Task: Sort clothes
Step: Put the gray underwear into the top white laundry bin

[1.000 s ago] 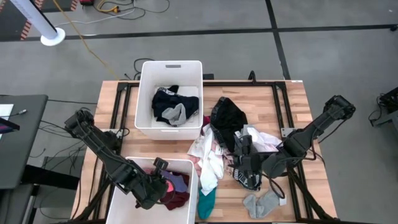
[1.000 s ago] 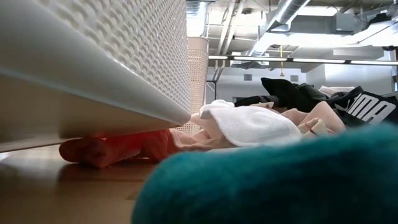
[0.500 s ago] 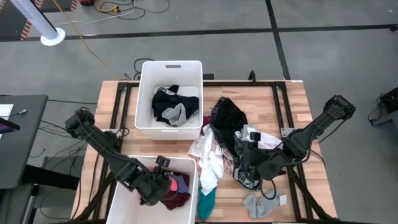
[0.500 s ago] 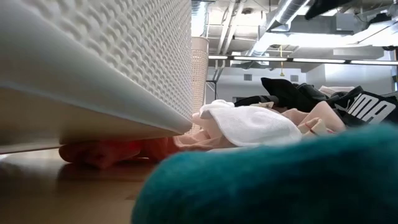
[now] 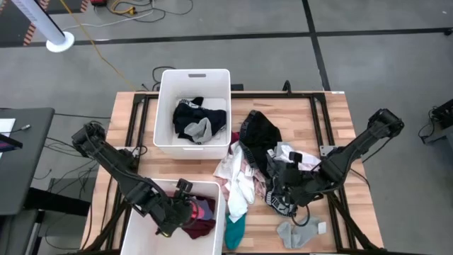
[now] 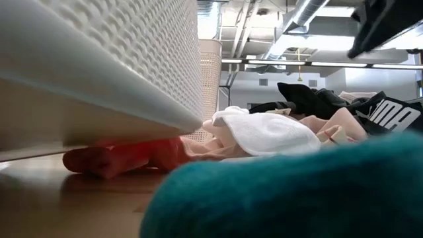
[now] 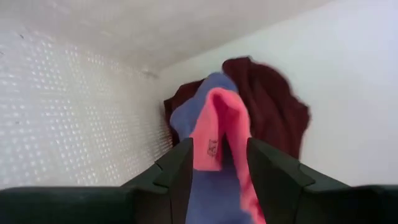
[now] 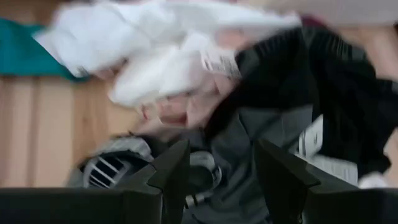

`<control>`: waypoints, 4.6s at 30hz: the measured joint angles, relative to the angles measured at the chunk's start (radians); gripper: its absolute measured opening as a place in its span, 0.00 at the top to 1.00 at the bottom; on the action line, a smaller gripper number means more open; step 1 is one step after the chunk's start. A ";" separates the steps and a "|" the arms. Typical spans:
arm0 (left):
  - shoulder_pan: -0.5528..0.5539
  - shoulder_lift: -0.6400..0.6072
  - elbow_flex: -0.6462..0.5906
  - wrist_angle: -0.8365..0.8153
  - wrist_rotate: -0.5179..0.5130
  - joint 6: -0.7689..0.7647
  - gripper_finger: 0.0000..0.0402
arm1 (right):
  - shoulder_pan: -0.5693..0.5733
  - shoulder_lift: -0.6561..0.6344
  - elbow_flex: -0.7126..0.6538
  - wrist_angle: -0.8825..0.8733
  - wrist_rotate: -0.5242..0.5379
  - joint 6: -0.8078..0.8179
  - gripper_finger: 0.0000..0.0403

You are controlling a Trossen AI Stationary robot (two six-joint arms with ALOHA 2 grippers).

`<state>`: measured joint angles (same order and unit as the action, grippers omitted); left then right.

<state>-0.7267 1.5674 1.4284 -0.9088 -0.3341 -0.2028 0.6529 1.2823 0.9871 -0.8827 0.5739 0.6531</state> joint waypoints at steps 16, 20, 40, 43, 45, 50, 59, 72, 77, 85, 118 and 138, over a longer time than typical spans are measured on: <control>-0.054 -0.128 0.000 0.163 0.000 0.091 0.64 | 0.002 0.000 -0.093 -0.086 -0.083 0.194 0.52; -0.054 -0.128 0.000 0.165 0.000 0.108 0.64 | 0.001 0.000 -0.125 -0.068 -0.104 0.224 0.52; -0.054 -0.128 0.000 0.167 -0.001 0.128 0.64 | 0.000 0.000 -0.242 0.033 -0.096 0.233 0.87; -0.054 -0.128 0.000 0.167 -0.001 0.128 0.64 | 0.000 0.000 -0.242 0.051 -0.094 0.201 0.97; -0.054 -0.128 0.000 0.167 -0.007 0.129 0.64 | 0.000 0.000 -0.242 0.068 -0.092 0.186 0.98; -0.054 -0.128 0.000 0.168 -0.039 0.148 0.64 | 0.000 0.000 -0.242 0.076 -0.075 0.161 0.99; -0.054 -0.128 0.000 0.217 -0.048 0.212 0.64 | 0.000 0.000 -0.155 0.075 -0.029 0.058 1.00; -0.054 -0.128 0.000 0.228 -0.075 0.245 0.64 | 0.009 0.000 0.035 0.067 0.062 -0.154 1.00; -0.054 -0.128 0.000 0.228 -0.075 0.249 0.64 | 0.009 0.000 0.087 0.068 0.085 -0.222 1.00; -0.054 -0.128 0.000 0.237 -0.085 0.268 0.64 | 0.009 0.000 0.155 0.067 0.125 -0.316 1.00; -0.028 -0.128 0.001 0.399 -0.233 0.488 0.64 | 0.009 0.000 0.390 0.298 0.229 -0.830 1.00; 0.121 -0.128 0.001 0.669 -0.282 0.636 0.64 | 0.011 0.000 0.476 0.458 0.229 -1.075 1.00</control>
<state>-0.6059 1.4391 1.4292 -0.2394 -0.6163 0.4332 0.6640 1.2823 1.4634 -0.4247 0.8026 -0.4222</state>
